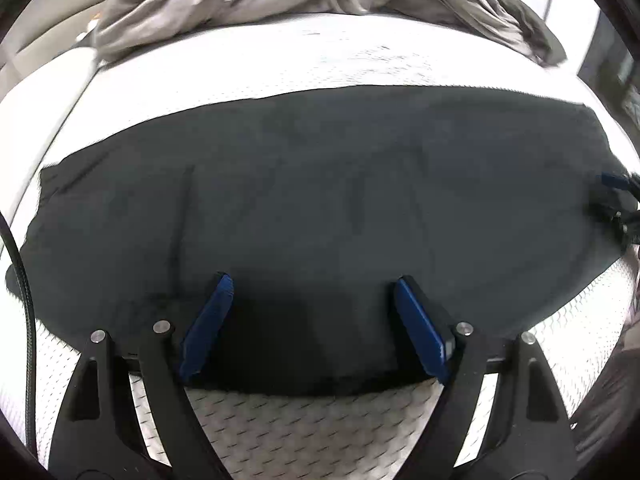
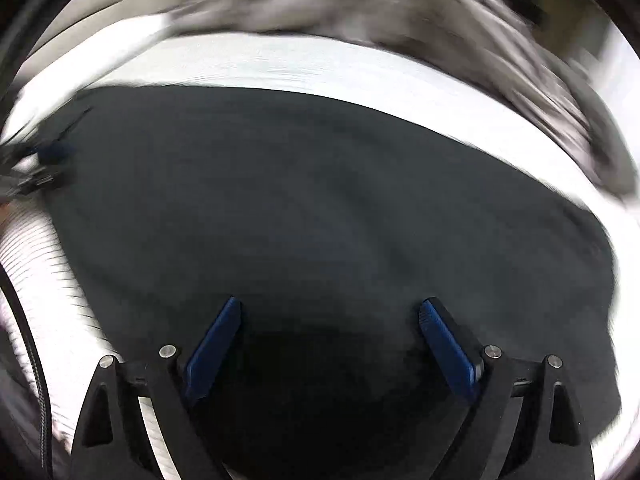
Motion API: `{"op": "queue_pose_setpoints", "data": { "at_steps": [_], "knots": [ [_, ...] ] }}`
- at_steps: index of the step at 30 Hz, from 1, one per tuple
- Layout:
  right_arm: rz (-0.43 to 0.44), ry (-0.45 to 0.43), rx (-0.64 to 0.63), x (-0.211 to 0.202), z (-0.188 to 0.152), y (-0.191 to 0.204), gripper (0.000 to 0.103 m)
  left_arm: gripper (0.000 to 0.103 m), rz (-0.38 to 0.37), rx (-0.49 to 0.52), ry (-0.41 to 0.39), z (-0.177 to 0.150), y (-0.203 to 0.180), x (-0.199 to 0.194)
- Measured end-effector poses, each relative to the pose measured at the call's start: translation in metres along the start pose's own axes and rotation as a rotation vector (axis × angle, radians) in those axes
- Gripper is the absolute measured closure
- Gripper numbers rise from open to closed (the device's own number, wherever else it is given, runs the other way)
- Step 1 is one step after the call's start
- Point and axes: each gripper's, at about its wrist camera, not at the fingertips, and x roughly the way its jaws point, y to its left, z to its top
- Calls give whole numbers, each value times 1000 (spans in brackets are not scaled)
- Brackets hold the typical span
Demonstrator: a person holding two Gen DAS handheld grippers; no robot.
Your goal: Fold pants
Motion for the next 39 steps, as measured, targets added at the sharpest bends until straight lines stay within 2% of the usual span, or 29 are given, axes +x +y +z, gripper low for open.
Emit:
{"op": "queue_pose_setpoints", "data": {
  "at_steps": [3, 5, 8, 10, 12, 13, 16, 18, 20, 21, 23, 25, 28, 29, 31, 32, 34, 35, 36, 37, 38, 39],
  "knots": [
    [-98, 19, 129, -13, -9, -47, 11, 22, -55, -18, -20, -2, 3, -18],
    [-141, -2, 201, -18, -1, -55, 11, 22, -82, -38, -48, 16, 8, -16],
    [-24, -47, 243, -11, 30, -30, 11, 22, -57, -76, -45, 52, -8, 7],
    [51, -54, 188, -3, 52, 4, 11, 22, -58, -80, -54, 77, -22, 28],
    [59, -66, 89, -1, 64, 38, 11, 22, -13, -80, -4, 102, -33, 67],
    [61, -73, 15, 3, 67, 58, 11, 22, 28, -68, 26, 104, -36, 81],
    [28, -37, -111, 11, 57, 98, 11, 22, 45, -53, 0, 113, -30, 91],
    [34, -37, -94, 12, 49, 90, 11, 22, 94, -82, -8, 110, -11, 83],
    [38, -22, -10, 12, 41, 69, 11, 23, 189, -108, -13, 102, 14, 76],
    [16, -22, 22, 11, 37, 61, 10, 24, 201, -120, -14, 96, 24, 73],
    [2, -19, 64, 11, 33, 52, 9, 27, 123, -154, -29, 86, 37, 64],
    [1, -20, 62, 11, 36, 52, 9, 38, 97, -123, -55, 81, 39, 47],
    [-38, -27, 33, 5, 32, 60, 9, 41, 8, -111, -151, 68, 55, 10],
    [-44, -30, 28, 6, 34, 63, 8, 41, 1, -130, -174, 62, 66, 0],
    [-42, -30, 31, 6, 32, 63, 8, 41, 59, -169, -170, 52, 93, -5],
    [-40, -31, 32, 6, 32, 63, 8, 41, 100, -194, -143, 46, 110, 2],
    [-36, -32, 35, 4, 24, 66, 8, 46, 120, -230, -69, 43, 140, 24],
    [-33, -32, 36, 3, 24, 68, 7, 47, 93, -240, -48, 35, 153, 31],
    [-30, -31, 35, 6, 26, 64, 7, 59, 80, -252, -57, 32, 161, 31],
    [-28, -31, 35, 8, 27, 60, 7, 68, 116, -270, -56, 30, 171, 25],
    [-26, -32, 36, 8, 26, 60, 7, 69, 163, -282, -62, 27, 176, 20],
    [-23, -34, 37, 8, 26, 59, 7, 74, 226, -295, -75, 24, 185, 13]
  ]
}}
